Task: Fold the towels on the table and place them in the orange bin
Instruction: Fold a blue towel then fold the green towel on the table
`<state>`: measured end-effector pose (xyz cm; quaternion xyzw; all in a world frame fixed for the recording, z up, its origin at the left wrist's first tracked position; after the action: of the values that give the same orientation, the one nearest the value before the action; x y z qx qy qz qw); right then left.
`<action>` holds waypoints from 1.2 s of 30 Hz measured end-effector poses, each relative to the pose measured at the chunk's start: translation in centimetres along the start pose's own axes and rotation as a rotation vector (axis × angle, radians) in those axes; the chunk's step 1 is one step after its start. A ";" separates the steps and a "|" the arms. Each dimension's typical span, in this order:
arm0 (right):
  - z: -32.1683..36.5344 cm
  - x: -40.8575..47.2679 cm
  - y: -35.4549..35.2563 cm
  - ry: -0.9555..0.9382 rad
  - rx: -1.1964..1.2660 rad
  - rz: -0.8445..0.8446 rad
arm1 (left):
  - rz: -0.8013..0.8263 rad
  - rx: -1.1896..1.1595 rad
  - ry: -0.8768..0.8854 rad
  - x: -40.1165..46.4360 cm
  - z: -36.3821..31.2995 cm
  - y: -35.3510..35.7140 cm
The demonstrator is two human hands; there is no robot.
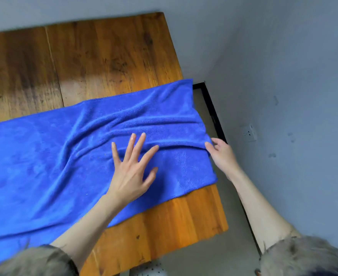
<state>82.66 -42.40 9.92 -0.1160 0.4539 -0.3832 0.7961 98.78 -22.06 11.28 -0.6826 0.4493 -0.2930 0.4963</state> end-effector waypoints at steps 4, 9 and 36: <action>-0.6 -0.6 -1.5 -0.039 -0.063 0.008 | 0.158 0.087 0.076 -1.0 -2.9 2.9; -1.6 -1.6 -3.0 -0.019 -0.073 -0.048 | 0.249 0.164 0.143 -2.4 -3.9 4.0; 6.8 -2.7 0.9 -0.105 -0.013 -0.237 | 0.131 -0.967 -0.724 -3.0 -5.9 -0.1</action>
<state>87.83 -40.97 14.98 -0.1940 0.3972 -0.4648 0.7672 92.59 -21.76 13.50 -0.8579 0.3753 0.2261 0.2684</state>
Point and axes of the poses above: each hand's wrist, its own x-axis towards the middle knuckle, its own y-axis out of the palm, z = x × y, the point moved 3 cm from there along x, towards the middle knuckle, and after that the axes turned 1 degree about -z, right-handed, at the moved point
